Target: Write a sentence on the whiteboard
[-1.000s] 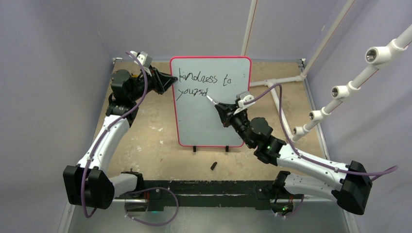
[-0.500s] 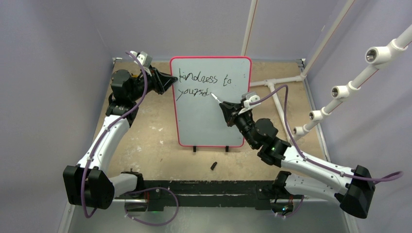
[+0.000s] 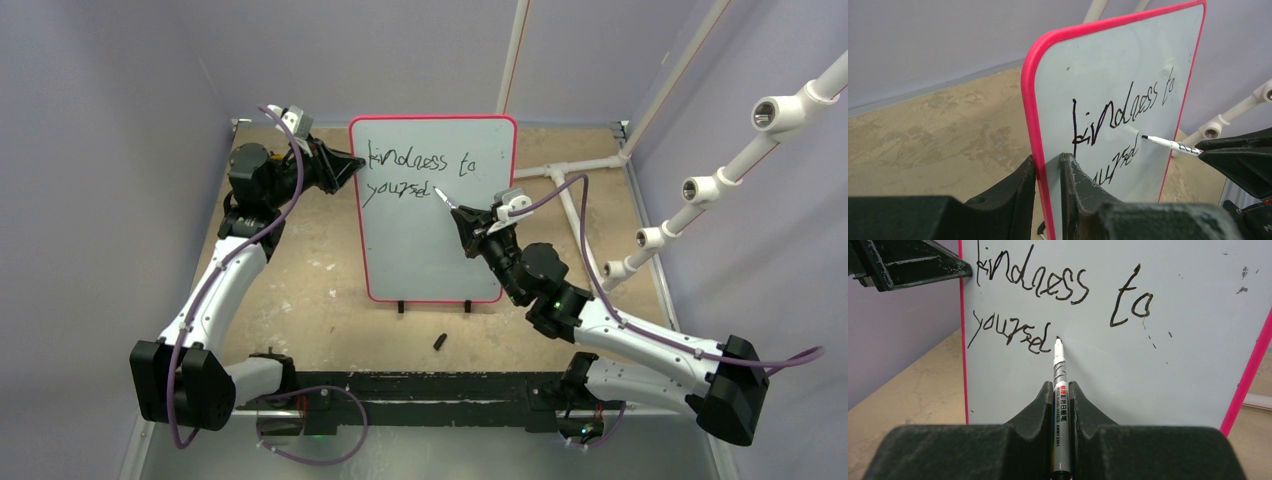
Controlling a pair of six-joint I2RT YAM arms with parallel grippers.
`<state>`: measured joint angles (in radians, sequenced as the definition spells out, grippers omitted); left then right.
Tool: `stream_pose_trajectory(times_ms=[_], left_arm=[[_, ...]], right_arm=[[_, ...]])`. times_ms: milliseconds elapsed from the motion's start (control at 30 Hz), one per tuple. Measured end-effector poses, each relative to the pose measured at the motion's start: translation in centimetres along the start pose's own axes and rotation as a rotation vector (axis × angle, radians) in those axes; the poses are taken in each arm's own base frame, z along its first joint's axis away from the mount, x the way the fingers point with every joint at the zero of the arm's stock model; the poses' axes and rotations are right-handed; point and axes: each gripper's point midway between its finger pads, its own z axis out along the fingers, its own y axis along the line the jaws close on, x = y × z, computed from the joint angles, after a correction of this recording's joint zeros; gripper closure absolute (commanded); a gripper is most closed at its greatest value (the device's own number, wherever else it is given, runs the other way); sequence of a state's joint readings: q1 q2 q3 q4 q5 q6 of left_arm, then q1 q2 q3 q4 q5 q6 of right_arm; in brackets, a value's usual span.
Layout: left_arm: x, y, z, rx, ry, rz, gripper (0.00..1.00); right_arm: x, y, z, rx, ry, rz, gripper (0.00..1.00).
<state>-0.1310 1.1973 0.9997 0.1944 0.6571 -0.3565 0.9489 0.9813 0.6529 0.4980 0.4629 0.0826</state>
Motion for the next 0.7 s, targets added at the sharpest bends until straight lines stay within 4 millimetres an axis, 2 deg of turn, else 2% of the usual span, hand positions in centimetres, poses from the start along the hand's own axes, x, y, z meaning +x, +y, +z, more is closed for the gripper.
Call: stream_pose_trajectory(times_ms=[300, 700], left_arm=[[0.01, -0.02, 0.0, 0.001, 0.0, 0.0, 1.0], [0.01, -0.02, 0.0, 0.001, 0.0, 0.0, 1.0]], right_arm=[[-0.68, 0.07, 0.27, -0.005, -0.018, -0.03, 1.0], [-0.4, 0.17, 0.27, -0.01, -0.005, -0.035, 1.0]])
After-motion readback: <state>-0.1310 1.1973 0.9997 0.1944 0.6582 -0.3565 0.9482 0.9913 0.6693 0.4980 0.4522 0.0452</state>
